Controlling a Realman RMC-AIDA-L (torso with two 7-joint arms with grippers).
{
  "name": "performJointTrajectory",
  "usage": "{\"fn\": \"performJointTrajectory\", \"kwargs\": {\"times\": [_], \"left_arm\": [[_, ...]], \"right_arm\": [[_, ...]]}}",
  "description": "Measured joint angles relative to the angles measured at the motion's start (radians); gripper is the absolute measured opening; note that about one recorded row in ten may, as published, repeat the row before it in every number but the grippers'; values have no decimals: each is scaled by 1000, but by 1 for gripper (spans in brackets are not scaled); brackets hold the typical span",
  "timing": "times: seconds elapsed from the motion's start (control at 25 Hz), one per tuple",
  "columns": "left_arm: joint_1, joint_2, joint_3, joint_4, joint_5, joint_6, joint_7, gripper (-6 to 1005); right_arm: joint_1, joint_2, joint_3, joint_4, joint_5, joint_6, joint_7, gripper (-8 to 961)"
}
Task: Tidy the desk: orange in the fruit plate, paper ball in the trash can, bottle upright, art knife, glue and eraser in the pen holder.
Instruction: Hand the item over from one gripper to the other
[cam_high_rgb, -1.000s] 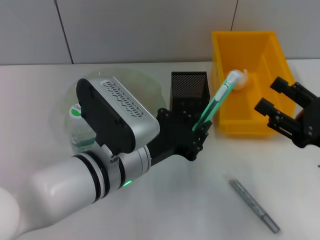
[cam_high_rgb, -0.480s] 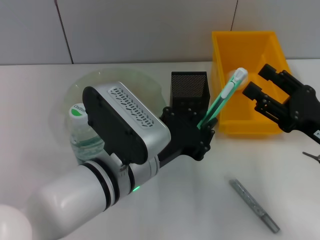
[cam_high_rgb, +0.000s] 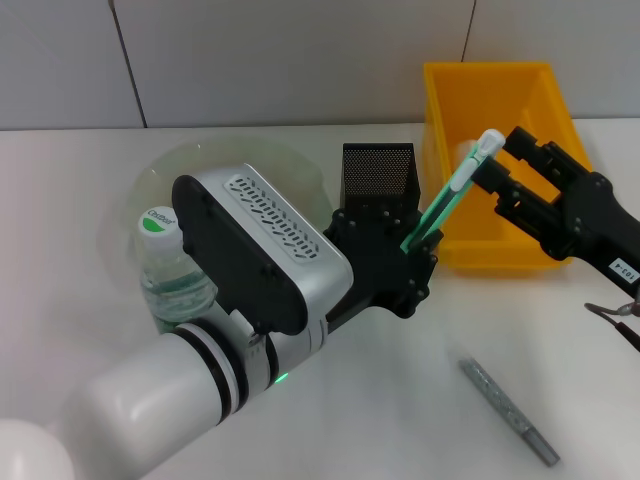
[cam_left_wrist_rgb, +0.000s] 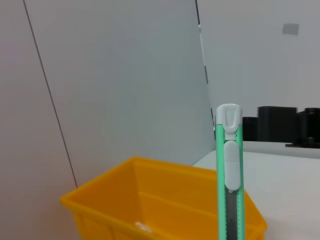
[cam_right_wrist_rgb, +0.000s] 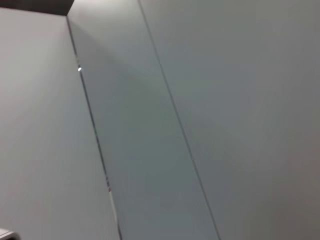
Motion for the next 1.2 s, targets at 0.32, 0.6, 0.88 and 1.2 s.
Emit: {"fn": "performJointTrajectory", "kwargs": {"times": [0.32, 0.6, 0.88, 1.2], "left_arm": [[0, 0, 21, 0, 0, -38, 11, 256], [0, -1, 74, -10, 3, -126, 29, 261], [0, -2, 88, -12, 12, -157, 30, 265], [-2, -2, 112, -15, 12, -191, 30, 270]], "right_arm": [[3, 0, -1, -31, 17, -4, -5, 751], [15, 0, -3, -53, 18, -7, -5, 730], [21, 0, 0, -68, 18, -7, -5, 593], [32, 0, -5, -81, 18, -8, -3, 546]]}}
